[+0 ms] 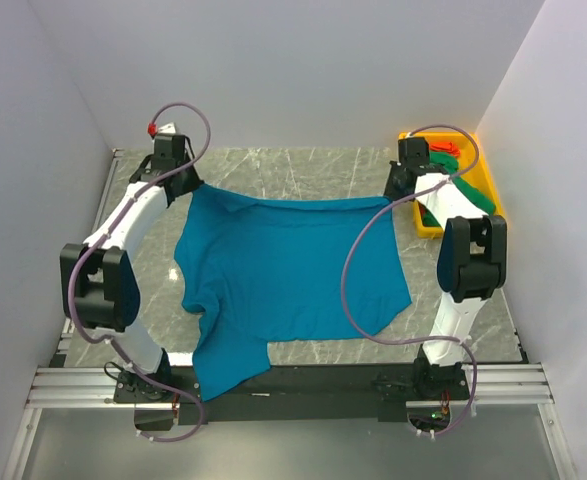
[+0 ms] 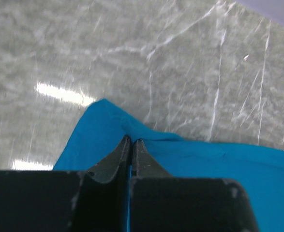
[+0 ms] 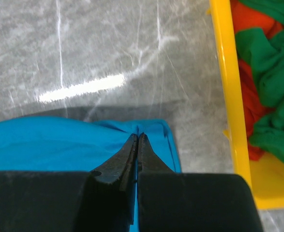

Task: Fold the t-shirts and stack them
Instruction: Fold the tshirt

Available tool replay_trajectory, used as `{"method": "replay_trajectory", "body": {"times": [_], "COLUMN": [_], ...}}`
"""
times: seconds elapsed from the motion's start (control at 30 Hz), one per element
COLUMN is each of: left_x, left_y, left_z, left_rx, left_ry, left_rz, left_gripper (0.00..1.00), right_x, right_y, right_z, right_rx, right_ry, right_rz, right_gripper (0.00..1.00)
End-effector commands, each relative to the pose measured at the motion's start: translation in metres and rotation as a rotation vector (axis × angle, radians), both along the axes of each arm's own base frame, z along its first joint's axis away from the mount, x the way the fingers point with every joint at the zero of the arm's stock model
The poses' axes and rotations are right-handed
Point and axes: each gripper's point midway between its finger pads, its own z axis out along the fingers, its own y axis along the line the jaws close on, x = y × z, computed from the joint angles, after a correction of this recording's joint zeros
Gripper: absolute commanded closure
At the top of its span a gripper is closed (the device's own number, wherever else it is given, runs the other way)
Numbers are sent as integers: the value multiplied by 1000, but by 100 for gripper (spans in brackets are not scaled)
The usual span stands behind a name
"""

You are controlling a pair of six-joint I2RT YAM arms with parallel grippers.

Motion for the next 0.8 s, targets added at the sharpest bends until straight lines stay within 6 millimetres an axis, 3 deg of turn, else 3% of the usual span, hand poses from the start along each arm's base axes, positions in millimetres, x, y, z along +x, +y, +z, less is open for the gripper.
{"method": "replay_trajectory", "body": {"times": [0.0, 0.27, 0.63, 0.77], "left_x": [-25, -60, -87, -101], "left_y": [0, 4, 0, 0], "left_z": [1, -14, -4, -6], "left_rx": [-54, -79, -148, -163], "left_ry": [35, 95, 116, 125], "left_rz": [32, 67, 95, 101], "left_gripper": [98, 98, 99, 98], "right_x": [-14, -34, -55, -67], "right_y": [-9, -17, -17, -15], "right_z": [24, 26, 36, 26], "right_rx": [-8, -14, 19, 37], "right_ry": [-20, 1, -3, 43], "right_rz": [-51, -91, -120, -138], "right_gripper": [100, 100, 100, 100]}}
